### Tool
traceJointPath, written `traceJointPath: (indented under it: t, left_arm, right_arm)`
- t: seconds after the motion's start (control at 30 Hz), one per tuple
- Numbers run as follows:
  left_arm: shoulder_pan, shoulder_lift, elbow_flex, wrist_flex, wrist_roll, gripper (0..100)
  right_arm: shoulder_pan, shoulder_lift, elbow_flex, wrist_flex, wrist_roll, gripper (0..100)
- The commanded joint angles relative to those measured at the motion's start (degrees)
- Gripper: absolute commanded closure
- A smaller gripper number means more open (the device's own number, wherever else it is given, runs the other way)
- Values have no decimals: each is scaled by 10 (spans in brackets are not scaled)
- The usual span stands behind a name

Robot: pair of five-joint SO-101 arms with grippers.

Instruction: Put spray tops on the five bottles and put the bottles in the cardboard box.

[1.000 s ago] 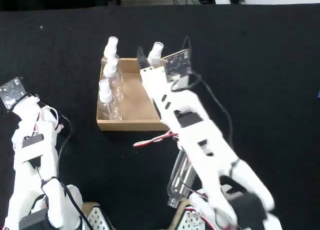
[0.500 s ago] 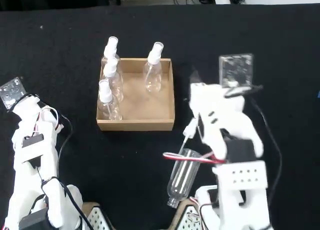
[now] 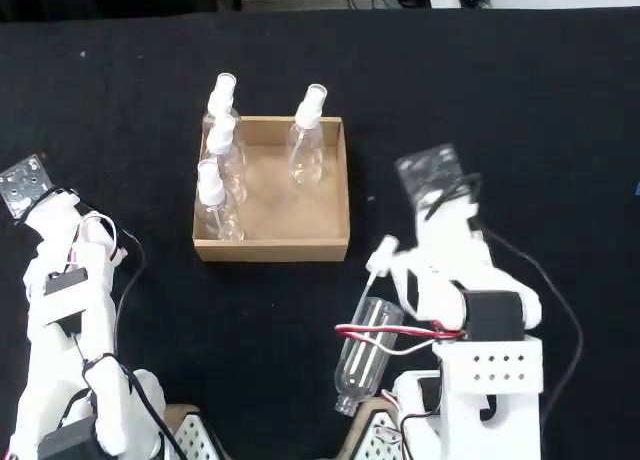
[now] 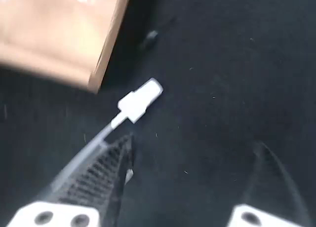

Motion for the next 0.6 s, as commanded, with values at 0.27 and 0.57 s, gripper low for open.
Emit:
traceJointPath:
  t: [0.27, 0.57]
  left_arm:
    - [0, -20, -2, -9, 1, 967]
    - [-40, -20, -7, -10, 6, 967]
  right_arm:
    - [7, 56, -30, 107, 633, 594]
    - [5, 56, 108, 44, 795, 596]
